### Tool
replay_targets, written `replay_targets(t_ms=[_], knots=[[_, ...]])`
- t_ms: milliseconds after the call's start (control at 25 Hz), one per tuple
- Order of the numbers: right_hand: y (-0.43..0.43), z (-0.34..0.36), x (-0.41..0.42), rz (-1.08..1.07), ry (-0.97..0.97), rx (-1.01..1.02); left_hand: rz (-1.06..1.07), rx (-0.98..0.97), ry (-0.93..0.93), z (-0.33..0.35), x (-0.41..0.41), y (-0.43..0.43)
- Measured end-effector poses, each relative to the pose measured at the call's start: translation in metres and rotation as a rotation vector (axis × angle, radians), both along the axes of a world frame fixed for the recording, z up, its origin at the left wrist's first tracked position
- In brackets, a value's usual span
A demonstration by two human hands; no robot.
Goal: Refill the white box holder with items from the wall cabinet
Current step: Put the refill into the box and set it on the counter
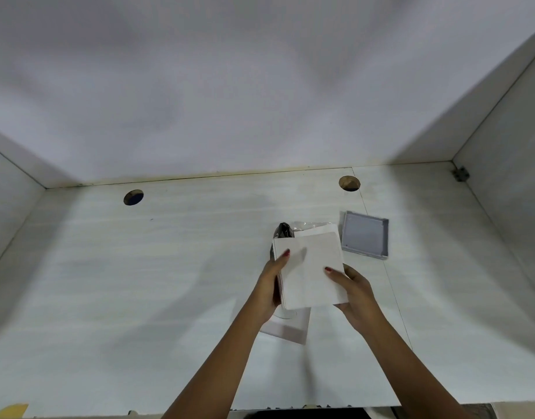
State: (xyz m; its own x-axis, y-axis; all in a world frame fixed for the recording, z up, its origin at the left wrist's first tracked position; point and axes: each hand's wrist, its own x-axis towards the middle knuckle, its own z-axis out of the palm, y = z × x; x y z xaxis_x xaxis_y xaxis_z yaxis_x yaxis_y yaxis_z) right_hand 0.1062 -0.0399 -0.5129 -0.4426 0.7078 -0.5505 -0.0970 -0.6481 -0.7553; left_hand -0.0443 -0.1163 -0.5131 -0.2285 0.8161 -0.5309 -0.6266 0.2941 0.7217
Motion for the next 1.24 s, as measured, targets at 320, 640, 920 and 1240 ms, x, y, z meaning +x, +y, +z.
replay_targets(t_ms=[320, 640, 920, 1240], knots=[[0.041, -0.005, 0.018, 0.24, -0.266, 0.108, -0.117, -0.111, 0.172, -0.006, 0.011, 0.035], [0.109, -0.023, 0.016, 0.186, -0.268, 0.103, 0.165, -0.443, 0.196, -0.017, -0.009, 0.09], [0.135, -0.048, -0.016, 0.282, -0.368, 0.108, 0.151, -0.56, 0.06, -0.041, -0.012, 0.12], [0.133, -0.07, -0.025, 0.383, -0.577, 0.277, 0.085, -0.423, 0.246, -0.057, -0.005, 0.126]])
